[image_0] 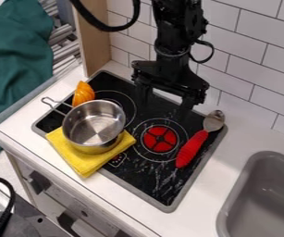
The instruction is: Moved the orange object from the left burner to the right burner next to a red object
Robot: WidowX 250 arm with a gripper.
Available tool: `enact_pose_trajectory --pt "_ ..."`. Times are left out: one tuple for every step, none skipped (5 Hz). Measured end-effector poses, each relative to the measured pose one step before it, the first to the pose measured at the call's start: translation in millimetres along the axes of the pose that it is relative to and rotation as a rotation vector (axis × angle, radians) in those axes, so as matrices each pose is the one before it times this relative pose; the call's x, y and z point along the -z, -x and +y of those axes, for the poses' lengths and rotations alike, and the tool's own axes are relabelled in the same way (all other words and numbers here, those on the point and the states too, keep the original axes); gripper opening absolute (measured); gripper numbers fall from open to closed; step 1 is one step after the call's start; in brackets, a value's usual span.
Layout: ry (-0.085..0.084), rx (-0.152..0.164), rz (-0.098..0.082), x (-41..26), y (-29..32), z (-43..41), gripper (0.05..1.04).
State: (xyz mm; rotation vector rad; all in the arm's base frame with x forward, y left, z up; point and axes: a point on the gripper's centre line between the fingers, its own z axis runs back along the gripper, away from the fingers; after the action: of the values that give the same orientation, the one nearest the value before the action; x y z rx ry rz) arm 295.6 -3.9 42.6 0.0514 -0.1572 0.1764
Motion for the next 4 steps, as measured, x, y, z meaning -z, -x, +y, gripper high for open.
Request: enact_pose_trajectory --pt "0.0022 -0.0051 0.0353 9.32 5.71 3.26 1.005" --pt "0.0464 -0.0845 0.0008 11.12 -7.26 40.23 1.005" --pt "0.0125 -0.101 -0.0143 0.41 -14.0 43.52 1.005" --pt "-0.0101 -0.1068 -0.0063 -3.74 -14.14 46.79 1.005"
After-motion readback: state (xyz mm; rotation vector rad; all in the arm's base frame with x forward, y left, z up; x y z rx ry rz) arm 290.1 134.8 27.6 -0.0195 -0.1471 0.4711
